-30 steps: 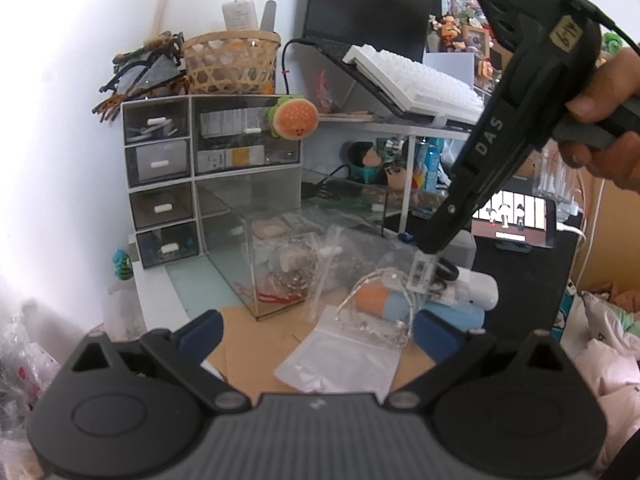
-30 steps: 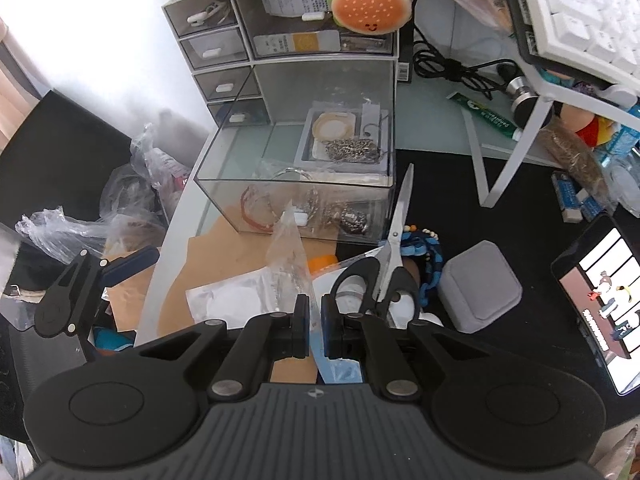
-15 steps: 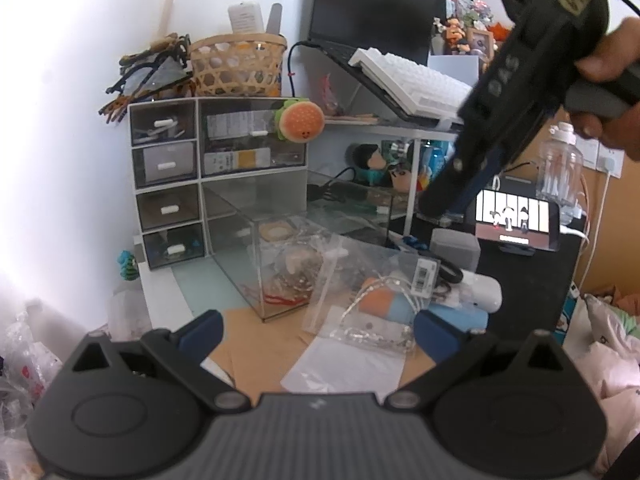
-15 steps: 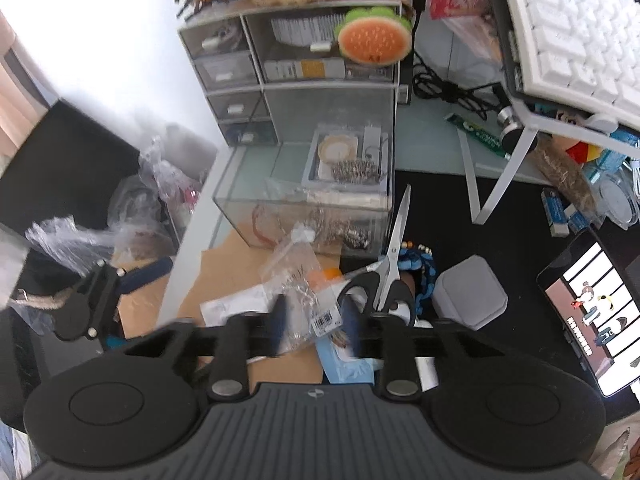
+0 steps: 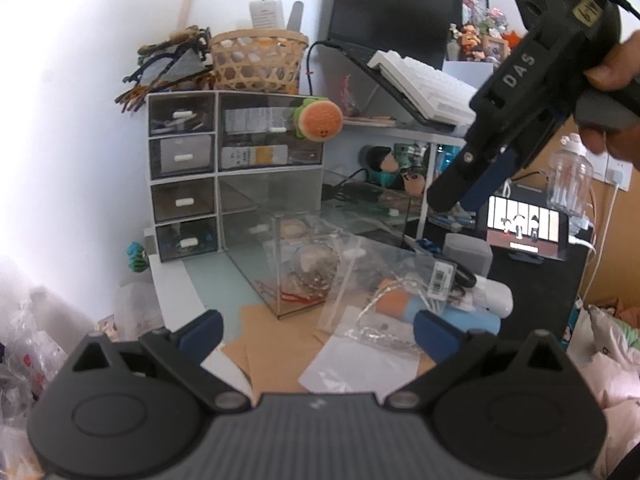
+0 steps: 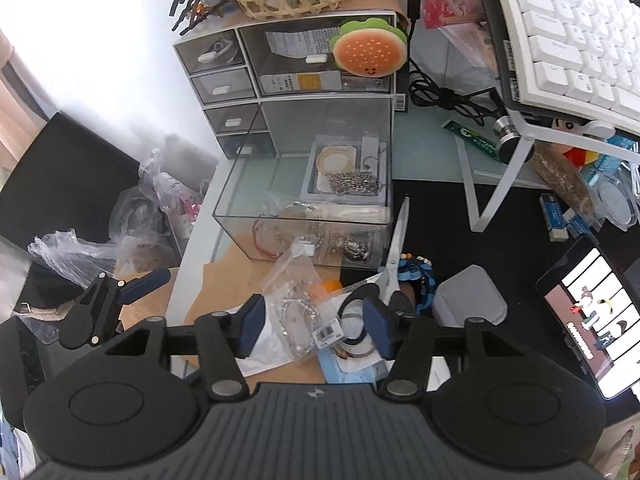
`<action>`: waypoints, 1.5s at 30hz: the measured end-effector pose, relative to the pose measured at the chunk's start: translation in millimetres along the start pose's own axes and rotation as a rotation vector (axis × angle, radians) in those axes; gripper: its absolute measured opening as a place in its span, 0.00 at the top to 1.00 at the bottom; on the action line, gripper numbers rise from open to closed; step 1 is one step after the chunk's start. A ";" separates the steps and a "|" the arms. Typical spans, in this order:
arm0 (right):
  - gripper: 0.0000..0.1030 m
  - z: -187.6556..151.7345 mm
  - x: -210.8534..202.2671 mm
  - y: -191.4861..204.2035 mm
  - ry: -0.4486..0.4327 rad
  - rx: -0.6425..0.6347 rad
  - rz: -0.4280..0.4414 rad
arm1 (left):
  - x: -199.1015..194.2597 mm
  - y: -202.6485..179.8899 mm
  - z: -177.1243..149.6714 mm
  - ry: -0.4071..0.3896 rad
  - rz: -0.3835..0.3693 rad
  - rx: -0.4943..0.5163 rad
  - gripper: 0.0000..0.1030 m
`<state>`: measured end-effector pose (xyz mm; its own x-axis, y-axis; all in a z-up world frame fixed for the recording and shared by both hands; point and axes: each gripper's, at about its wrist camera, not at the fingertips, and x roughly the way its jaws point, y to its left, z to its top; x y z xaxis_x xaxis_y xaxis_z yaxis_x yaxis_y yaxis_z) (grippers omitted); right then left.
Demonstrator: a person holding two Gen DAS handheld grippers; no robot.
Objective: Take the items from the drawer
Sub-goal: 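Move the open right gripper back into the clear drawer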
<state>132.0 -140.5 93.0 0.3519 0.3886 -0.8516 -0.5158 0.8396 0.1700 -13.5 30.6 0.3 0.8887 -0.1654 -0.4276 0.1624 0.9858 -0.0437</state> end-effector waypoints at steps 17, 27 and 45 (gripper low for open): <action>0.41 9.7 36.8 21.0 -0.011 -0.011 -0.006 | 1.2 14.2 -2.3 0.007 0.004 -0.034 0.00; 0.41 20.1 52.5 19.0 -0.043 0.017 -0.052 | 1.2 18.9 -3.8 0.009 -0.004 -0.040 0.00; 0.40 17.9 63.2 24.8 -0.117 0.000 -0.084 | 1.4 27.7 -5.8 0.018 0.019 -0.060 0.00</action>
<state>155.3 -88.3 52.3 0.4821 0.3587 -0.7993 -0.4809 0.8710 0.1009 -10.3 57.8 -6.8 0.8833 -0.1465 -0.4453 0.1189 0.9889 -0.0893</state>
